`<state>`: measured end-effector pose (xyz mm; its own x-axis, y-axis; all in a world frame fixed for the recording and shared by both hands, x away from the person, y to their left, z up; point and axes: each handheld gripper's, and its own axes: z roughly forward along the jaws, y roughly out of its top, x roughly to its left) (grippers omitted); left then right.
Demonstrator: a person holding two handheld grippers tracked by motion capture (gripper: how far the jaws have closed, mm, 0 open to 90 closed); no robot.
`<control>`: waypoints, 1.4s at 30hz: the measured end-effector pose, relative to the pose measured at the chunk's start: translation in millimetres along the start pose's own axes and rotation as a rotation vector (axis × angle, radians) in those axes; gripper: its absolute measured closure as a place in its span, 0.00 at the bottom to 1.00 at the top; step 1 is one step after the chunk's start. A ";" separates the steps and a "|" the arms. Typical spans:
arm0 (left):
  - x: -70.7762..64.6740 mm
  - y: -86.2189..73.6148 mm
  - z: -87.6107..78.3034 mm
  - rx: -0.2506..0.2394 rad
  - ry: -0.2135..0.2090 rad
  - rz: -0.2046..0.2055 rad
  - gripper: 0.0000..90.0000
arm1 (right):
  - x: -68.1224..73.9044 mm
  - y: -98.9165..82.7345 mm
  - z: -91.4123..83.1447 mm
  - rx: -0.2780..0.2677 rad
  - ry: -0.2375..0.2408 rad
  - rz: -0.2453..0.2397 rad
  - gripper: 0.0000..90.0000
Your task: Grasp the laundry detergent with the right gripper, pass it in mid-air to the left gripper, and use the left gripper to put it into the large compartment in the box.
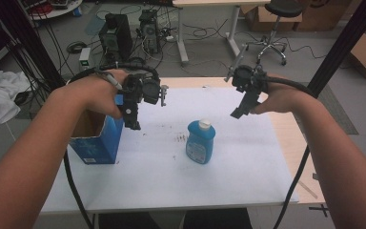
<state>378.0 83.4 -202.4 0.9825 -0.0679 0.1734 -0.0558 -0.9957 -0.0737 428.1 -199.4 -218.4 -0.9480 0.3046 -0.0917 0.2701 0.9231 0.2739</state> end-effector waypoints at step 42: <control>-3.1 6.9 3.0 0.002 -0.004 0.038 0.00 | 96.5 -51.9 165.3 -0.662 0.000 0.136 0.00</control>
<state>375.1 76.9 -206.3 0.9804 -0.1052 0.1664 -0.0925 -0.9923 -0.0820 350.4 -179.2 -399.7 -0.9127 0.4084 -0.0150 0.2273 0.5380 0.8117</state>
